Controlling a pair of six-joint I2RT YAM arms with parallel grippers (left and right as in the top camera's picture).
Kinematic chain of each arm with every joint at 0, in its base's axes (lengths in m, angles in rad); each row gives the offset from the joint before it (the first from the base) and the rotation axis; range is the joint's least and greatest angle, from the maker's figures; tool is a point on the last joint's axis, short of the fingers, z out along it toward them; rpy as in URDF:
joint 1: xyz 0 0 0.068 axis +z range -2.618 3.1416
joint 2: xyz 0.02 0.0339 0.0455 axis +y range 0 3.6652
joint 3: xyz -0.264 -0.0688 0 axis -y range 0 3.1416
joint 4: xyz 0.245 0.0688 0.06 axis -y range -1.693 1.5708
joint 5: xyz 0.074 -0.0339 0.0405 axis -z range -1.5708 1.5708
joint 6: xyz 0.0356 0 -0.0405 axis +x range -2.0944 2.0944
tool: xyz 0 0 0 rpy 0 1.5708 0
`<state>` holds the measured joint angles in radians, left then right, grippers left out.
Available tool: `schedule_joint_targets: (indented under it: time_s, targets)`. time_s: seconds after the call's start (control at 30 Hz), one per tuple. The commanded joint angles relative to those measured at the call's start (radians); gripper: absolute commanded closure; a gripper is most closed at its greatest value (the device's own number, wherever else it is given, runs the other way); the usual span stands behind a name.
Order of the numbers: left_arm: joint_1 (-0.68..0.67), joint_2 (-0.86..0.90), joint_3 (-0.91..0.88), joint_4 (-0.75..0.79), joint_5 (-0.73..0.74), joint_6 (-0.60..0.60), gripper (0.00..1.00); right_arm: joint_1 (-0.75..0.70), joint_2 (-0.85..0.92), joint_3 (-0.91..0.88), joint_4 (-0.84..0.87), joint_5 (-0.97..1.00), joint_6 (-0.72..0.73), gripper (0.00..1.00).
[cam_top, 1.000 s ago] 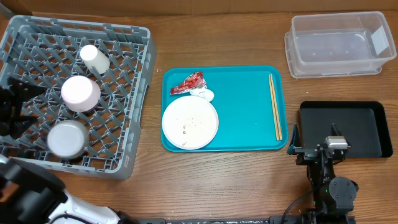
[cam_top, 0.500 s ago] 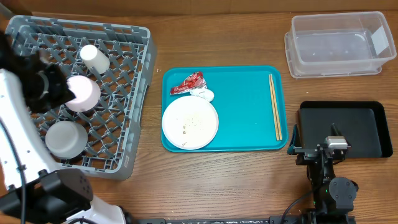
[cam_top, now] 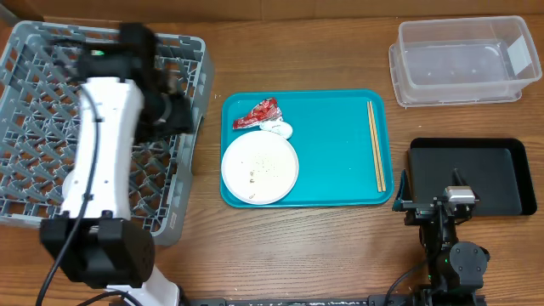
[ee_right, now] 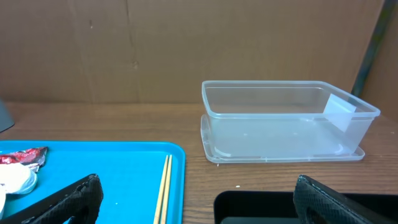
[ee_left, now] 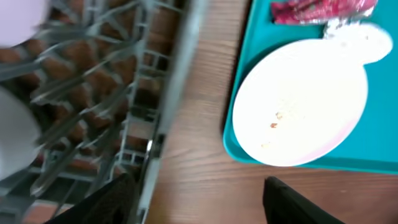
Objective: Sort waste into correct bins and load items into the dishwasher
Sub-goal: 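Raise the left gripper out of the rack toward the tray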
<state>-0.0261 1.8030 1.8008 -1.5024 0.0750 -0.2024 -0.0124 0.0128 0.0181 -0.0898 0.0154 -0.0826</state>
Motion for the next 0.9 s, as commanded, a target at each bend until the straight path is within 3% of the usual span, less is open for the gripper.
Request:
schedule_joint_targets:
  time_s: [0.0,0.17,0.3,0.43,0.87]
  targets:
    - [-0.036,0.013,-0.074,0.069,-0.094,0.015,0.31,-0.004,-0.010,-0.010,0.006,0.009,-0.004,0.00]
    - [-0.052,0.015,-0.170,0.220,-0.180,0.026,0.34,-0.004,-0.010,-0.010,0.006,0.008,-0.004,0.00]
    - [-0.051,0.015,-0.215,0.316,-0.157,0.100,0.46,-0.004,-0.010,-0.010,0.006,0.009,-0.004,0.00]
    - [-0.051,0.015,-0.268,0.390,-0.041,0.234,0.43,-0.004,-0.010,-0.010,0.006,0.008,-0.004,0.00]
    - [-0.052,0.015,-0.402,0.522,-0.070,0.257,0.49,-0.004,-0.010,-0.010,0.006,0.009,-0.004,0.00]
